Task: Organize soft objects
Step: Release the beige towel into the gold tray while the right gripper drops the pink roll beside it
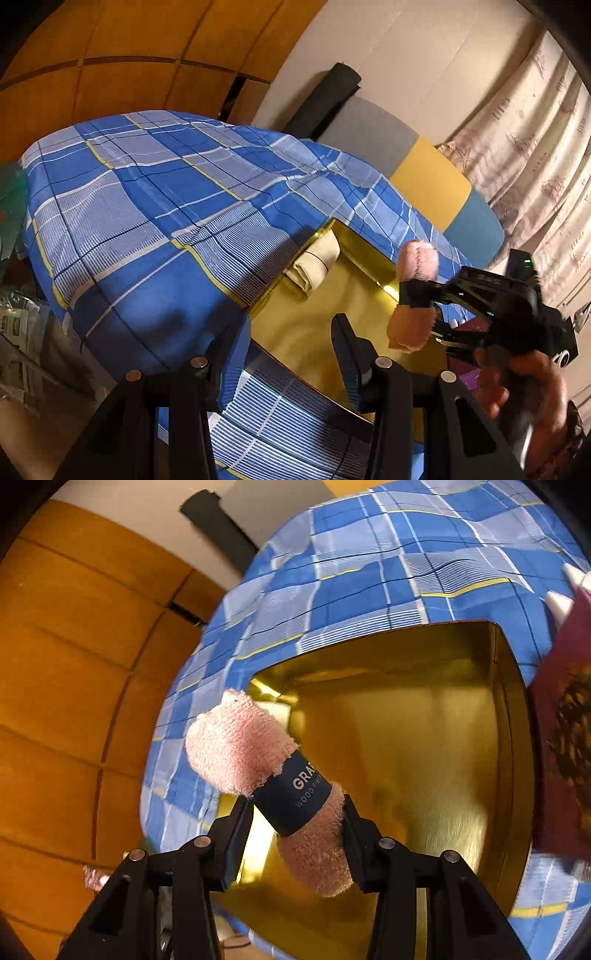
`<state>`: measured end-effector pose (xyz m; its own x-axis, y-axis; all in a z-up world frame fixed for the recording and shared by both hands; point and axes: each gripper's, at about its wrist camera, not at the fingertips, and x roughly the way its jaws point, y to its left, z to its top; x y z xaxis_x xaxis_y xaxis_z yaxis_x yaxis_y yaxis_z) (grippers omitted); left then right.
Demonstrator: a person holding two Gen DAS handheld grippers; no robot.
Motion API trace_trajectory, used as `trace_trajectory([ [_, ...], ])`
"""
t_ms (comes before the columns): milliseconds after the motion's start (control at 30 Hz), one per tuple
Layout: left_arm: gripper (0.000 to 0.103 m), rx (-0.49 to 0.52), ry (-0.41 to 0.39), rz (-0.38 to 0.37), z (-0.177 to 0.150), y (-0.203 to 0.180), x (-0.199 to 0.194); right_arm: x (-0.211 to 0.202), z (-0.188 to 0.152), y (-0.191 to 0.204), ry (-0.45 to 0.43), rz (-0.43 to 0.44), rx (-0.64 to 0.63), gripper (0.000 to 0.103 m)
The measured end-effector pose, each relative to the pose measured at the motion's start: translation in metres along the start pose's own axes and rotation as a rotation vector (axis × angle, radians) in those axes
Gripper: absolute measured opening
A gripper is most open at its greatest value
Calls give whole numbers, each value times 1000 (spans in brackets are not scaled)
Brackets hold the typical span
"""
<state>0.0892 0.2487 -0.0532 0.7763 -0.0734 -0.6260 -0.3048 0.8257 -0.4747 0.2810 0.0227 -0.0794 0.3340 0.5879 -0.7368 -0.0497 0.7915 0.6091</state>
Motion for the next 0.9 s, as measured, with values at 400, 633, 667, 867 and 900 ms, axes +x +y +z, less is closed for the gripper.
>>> trace_trajectory([
  [400,46,-16,9,4,-3,6,1,41,31,-4,-10,-60,175,51],
  [633,46,-16,32,4,-6,6,5,48,42,-9,-37,-17,225,71],
  [667,46,-15,30,-1,-7,5,5,47,42,-7,-34,-7,214,71],
  [867,46,16,61,-33,-14,-7,9,0,23,38,-60,-20,-94,72],
  [900,46,24,68,-39,-16,-10,10,-8,20,43,-70,-22,-135,72],
])
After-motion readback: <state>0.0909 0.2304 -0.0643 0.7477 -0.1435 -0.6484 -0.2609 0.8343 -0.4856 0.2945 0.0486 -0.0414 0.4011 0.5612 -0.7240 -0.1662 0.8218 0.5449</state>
